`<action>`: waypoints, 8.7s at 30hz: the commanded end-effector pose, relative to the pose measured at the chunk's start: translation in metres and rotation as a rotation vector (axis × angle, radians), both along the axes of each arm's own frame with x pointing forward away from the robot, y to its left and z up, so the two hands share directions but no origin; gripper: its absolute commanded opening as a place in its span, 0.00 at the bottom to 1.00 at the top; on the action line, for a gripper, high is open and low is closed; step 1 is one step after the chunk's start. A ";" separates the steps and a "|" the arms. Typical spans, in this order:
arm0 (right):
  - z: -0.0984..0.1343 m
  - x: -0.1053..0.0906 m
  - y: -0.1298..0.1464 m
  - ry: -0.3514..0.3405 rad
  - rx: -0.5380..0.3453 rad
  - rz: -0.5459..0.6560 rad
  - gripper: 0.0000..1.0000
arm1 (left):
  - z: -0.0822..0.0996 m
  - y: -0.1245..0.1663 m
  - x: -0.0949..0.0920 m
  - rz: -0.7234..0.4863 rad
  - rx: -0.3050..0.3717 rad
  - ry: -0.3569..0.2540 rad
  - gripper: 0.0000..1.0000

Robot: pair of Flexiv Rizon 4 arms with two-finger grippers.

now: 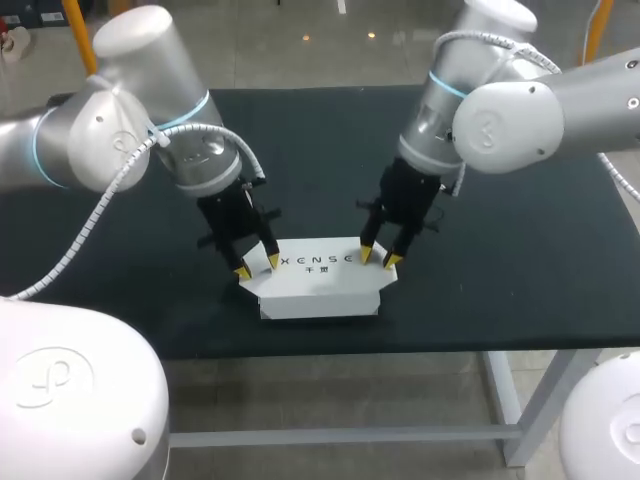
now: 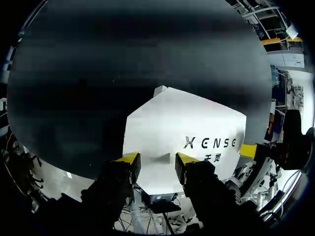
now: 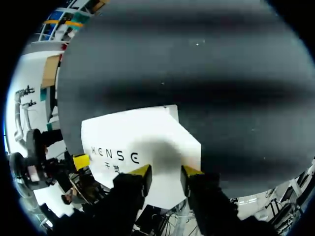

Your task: Assemble the packaging by folding the flat box into shape, placing the metal phone stand inside, and closing the box properly

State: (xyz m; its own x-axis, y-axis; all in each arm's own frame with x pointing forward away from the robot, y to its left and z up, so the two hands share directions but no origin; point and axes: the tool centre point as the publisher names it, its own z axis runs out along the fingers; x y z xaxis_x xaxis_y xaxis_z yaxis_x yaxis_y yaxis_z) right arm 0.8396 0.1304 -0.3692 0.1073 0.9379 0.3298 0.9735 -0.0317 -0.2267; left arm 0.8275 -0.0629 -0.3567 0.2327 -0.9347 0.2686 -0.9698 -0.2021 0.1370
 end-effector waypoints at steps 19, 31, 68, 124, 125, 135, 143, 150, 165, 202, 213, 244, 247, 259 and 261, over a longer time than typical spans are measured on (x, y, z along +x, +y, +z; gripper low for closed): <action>-0.001 -0.012 -0.002 -0.083 0.035 0.008 0.43 | -0.006 0.007 0.003 -0.020 -0.012 -0.050 0.50; -0.003 -0.019 -0.003 -0.099 0.046 0.013 0.43 | -0.008 0.006 0.005 -0.026 -0.011 -0.045 0.49; -0.013 -0.020 -0.002 -0.106 0.057 0.011 0.42 | -0.015 0.007 -0.007 -0.101 -0.049 -0.158 0.46; -0.013 -0.017 -0.001 -0.090 0.076 0.010 0.45 | -0.020 -0.001 -0.012 -0.189 -0.059 -0.232 0.45; -0.013 -0.017 -0.001 -0.090 0.076 0.010 0.44 | -0.020 -0.001 -0.012 -0.189 -0.059 -0.232 0.44; -0.013 -0.017 -0.001 -0.090 0.076 0.010 0.42 | -0.020 -0.001 -0.012 -0.189 -0.059 -0.232 0.44; -0.013 -0.017 -0.001 -0.090 0.076 0.010 0.40 | -0.020 -0.001 -0.012 -0.189 -0.059 -0.232 0.33; -0.013 -0.017 -0.001 -0.090 0.076 0.010 0.42 | -0.022 -0.002 -0.013 -0.188 -0.058 -0.233 0.33; -0.017 -0.025 0.001 -0.154 0.081 0.042 0.46 | -0.027 -0.001 -0.017 -0.186 -0.050 -0.285 0.42; -0.030 -0.013 0.003 -0.211 0.252 0.058 0.44 | -0.040 -0.001 -0.009 -0.216 -0.190 -0.424 0.45; -0.030 -0.011 0.009 -0.207 0.287 0.061 0.44 | -0.042 -0.005 -0.007 -0.212 -0.276 -0.446 0.44; -0.032 -0.011 0.018 -0.213 0.309 0.052 0.42 | -0.040 -0.013 -0.007 -0.304 -0.394 -0.324 0.37; -0.032 -0.012 0.018 -0.217 0.309 0.051 0.42 | -0.040 -0.013 -0.007 -0.307 -0.391 -0.310 0.38; -0.032 -0.020 0.019 -0.272 0.356 0.063 0.44 | -0.043 -0.013 -0.007 -0.300 -0.392 -0.291 0.40; -0.032 -0.021 0.019 -0.286 0.363 0.071 0.44 | -0.043 -0.013 -0.007 -0.299 -0.390 -0.290 0.40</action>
State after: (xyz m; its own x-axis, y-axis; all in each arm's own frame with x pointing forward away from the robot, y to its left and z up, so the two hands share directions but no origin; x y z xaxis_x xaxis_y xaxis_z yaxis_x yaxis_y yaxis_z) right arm 0.8230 0.1411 -0.3947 -0.0871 0.7691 0.6331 0.9962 0.0678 0.0548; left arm 0.8177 -0.0657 -0.3859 -0.1630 -0.7637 0.6247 -0.9857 0.0979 -0.1375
